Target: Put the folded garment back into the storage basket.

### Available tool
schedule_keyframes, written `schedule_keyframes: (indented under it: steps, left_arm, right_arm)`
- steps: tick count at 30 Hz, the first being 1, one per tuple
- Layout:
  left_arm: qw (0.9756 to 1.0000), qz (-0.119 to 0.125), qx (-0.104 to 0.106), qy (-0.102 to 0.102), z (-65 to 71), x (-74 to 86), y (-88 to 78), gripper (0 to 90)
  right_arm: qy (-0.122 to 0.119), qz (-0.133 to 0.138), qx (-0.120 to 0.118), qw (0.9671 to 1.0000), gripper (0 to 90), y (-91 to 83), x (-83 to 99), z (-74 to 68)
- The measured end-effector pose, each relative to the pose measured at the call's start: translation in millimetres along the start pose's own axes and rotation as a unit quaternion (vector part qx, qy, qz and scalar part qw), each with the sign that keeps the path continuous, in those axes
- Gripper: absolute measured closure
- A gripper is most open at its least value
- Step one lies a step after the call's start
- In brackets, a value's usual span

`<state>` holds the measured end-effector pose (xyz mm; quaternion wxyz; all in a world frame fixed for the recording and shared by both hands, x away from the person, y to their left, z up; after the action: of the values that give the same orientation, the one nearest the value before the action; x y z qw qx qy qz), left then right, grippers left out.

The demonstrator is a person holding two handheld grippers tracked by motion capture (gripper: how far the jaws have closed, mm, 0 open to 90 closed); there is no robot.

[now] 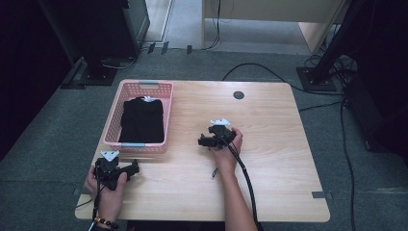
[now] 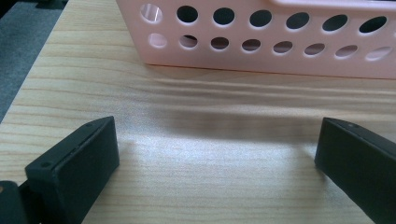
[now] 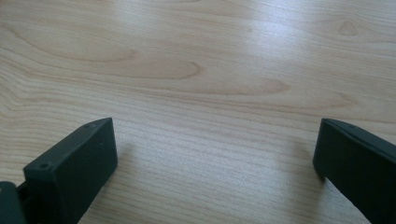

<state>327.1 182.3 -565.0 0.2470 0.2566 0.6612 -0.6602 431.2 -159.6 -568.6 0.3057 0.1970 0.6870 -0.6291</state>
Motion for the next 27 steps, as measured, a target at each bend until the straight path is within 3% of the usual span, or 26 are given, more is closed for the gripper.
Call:
schedule_keyframes:
  steps: [27]
  left_arm:
    - [1.0000,0.000,0.000,0.000,0.0,0.0,0.0,0.0]
  right_arm:
    - [0.017,0.001,0.015,0.9997,0.0,-11.9,12.7,32.2]
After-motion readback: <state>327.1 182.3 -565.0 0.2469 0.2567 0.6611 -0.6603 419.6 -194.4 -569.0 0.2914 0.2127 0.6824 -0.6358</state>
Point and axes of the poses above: each handheld gripper's, and its own axes: y roughly forward along the jaws, x roughly out of its underside, z roughly to its right, the point moved 6 cm from there along y, roughly forward along the jaws, and after that the axes turned 4 degrees about -z, right-handed, at the moved point
